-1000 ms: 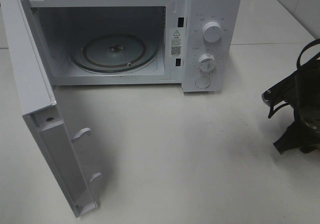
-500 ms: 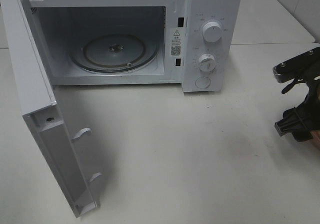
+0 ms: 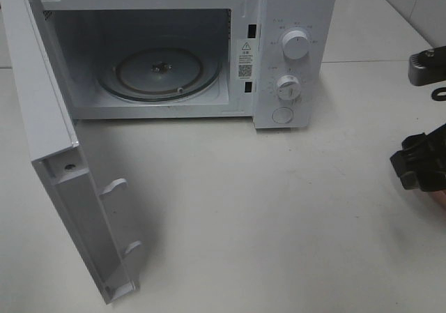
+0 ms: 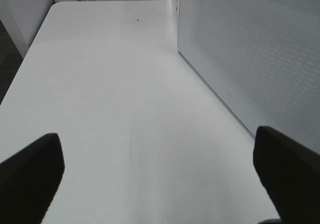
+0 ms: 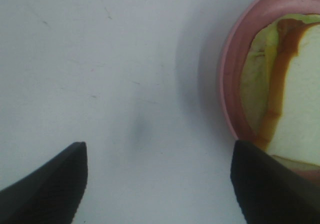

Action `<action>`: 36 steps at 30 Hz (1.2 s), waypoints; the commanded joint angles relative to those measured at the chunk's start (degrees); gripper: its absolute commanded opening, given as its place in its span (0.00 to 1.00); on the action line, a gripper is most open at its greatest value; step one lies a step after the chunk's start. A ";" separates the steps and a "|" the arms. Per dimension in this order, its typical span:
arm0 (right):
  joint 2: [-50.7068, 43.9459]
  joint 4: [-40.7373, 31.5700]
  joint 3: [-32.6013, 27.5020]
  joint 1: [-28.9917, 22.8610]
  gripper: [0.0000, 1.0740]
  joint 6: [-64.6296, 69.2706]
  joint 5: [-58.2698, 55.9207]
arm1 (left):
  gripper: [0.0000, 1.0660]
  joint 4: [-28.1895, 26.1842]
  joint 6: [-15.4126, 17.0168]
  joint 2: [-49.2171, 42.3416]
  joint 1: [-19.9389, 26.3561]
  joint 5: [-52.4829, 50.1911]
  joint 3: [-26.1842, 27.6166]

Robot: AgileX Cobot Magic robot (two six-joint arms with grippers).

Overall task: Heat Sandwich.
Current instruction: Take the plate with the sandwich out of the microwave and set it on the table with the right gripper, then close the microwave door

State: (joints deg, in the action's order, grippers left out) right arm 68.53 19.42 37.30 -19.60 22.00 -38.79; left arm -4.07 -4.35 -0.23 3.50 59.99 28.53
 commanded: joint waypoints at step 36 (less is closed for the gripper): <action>-49.39 -12.66 -0.17 3.95 0.71 -14.15 -23.38 | 0.92 0.00 0.29 -1.49 0.23 -0.57 -0.23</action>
State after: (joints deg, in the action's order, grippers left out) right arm 19.71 6.53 37.13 -16.10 8.48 -61.82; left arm -4.07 -4.35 -0.23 3.50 59.99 28.53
